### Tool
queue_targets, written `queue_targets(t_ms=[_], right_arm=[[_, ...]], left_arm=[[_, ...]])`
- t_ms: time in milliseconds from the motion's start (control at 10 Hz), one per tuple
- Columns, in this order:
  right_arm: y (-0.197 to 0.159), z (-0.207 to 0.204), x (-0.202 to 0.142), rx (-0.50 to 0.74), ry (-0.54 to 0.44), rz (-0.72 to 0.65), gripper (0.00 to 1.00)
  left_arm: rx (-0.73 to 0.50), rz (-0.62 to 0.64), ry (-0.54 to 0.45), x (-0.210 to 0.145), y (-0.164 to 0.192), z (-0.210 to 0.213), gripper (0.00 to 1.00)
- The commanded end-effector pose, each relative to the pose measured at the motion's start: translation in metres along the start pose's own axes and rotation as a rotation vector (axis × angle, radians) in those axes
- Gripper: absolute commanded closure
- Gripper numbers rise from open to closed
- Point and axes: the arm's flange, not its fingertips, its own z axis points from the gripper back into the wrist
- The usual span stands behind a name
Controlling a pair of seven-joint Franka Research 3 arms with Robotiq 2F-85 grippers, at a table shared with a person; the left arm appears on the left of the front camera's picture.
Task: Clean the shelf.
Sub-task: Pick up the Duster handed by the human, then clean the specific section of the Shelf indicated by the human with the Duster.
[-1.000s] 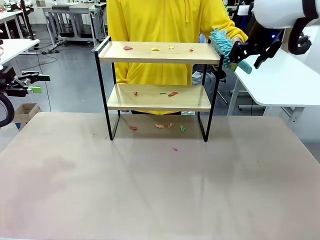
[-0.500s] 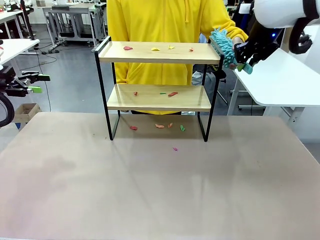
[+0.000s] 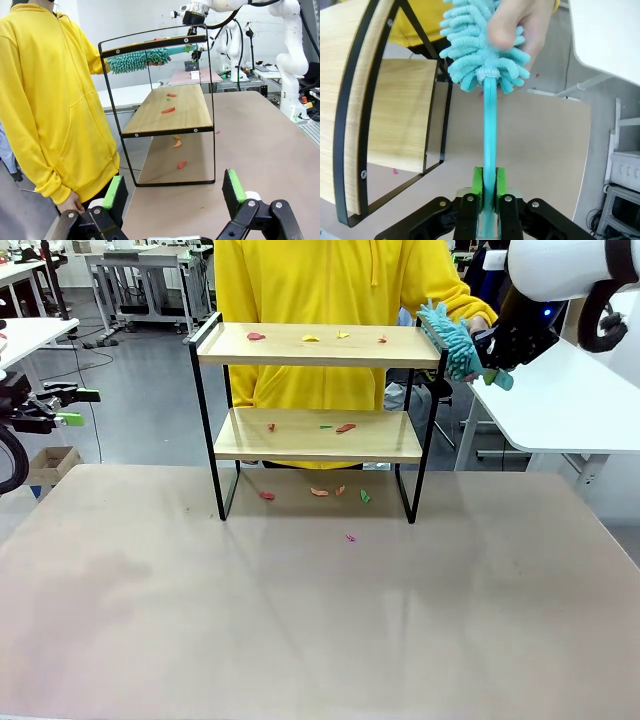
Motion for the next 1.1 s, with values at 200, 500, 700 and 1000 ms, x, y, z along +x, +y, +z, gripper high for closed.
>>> queue_targets(t_ms=[200, 500, 700, 1000], right_arm=[[0.0, 0.0, 0.0, 0.0, 0.0, 0.0, 1.0], [0.0, 0.0, 0.0, 0.0, 0.0, 0.0, 1.0], [0.0, 0.0, 0.0, 0.0, 0.0, 0.0, 1.0], [0.0, 0.0, 0.0, 0.0, 0.0, 0.0, 1.0]], left_arm=[[-0.003, -0.004, 0.002, 0.0022, 0.0003, 0.0, 0.0], [-0.003, -0.004, 0.002, 0.0022, 0.0003, 0.0, 0.0], [-0.003, -0.004, 0.002, 0.0022, 0.0003, 0.0, 0.0], [-0.003, -0.004, 0.002, 0.0022, 0.0003, 0.0, 0.0]])
